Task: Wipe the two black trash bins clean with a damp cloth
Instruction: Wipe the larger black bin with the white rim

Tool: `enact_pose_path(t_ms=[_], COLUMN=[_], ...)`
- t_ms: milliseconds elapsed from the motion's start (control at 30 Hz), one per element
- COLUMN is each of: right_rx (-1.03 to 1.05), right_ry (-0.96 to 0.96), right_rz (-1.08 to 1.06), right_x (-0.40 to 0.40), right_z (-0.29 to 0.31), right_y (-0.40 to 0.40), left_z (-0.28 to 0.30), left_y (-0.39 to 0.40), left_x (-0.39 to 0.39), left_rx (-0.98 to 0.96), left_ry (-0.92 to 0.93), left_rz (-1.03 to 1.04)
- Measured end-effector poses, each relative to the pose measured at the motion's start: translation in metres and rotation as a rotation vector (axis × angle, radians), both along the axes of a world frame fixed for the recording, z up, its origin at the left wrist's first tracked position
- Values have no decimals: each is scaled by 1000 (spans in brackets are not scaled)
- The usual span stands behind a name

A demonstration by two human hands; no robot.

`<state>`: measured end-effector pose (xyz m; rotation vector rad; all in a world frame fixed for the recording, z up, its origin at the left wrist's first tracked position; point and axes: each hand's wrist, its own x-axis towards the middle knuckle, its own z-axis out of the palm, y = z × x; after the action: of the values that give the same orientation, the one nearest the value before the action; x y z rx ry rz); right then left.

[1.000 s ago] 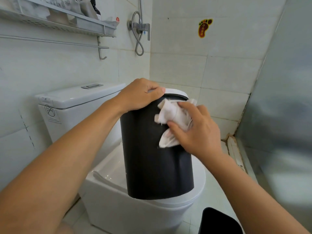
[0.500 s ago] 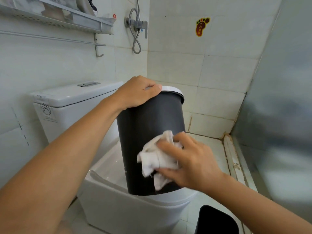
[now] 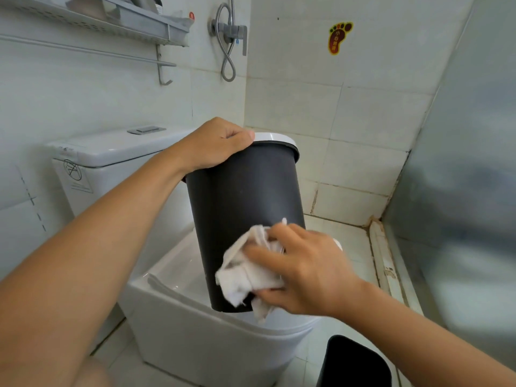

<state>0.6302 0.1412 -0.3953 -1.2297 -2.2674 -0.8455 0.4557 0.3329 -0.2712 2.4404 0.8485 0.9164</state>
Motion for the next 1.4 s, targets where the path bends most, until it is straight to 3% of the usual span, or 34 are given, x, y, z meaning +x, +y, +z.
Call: enact_pose_path(t_ms=[67,300,367,500,733,833,1133,1267,1400], right_rx=[-19,50,46,89,164,152,157,41,-36], right_ry=[30,763,868,694,430,403,645,851,1027], right_rz=[1,-279,-291,-190,-176,-177,-263,-381,-334], right_x=[1,18,22,11,-30,-36,-11,23,45], right_z=[3,54,52,30,12,10,42,44,34], right_y=[2,58,61,41,19,18,46,54,60], left_z=[2,2,4,14,27,21,15,13,12], left_y=[-2,-4,-6,-10,-28,-28,-18,-15,-12], left_x=[2,-8,-10,-17,15,27,16,5,3], left_rx=[-22,-67,-88,-145,100,162,124,134,128], left_ry=[10,-14,-3,88,213,217,122,96,85], left_rz=[-36,-16,-3,54,0,-6,-27,-39,-31])
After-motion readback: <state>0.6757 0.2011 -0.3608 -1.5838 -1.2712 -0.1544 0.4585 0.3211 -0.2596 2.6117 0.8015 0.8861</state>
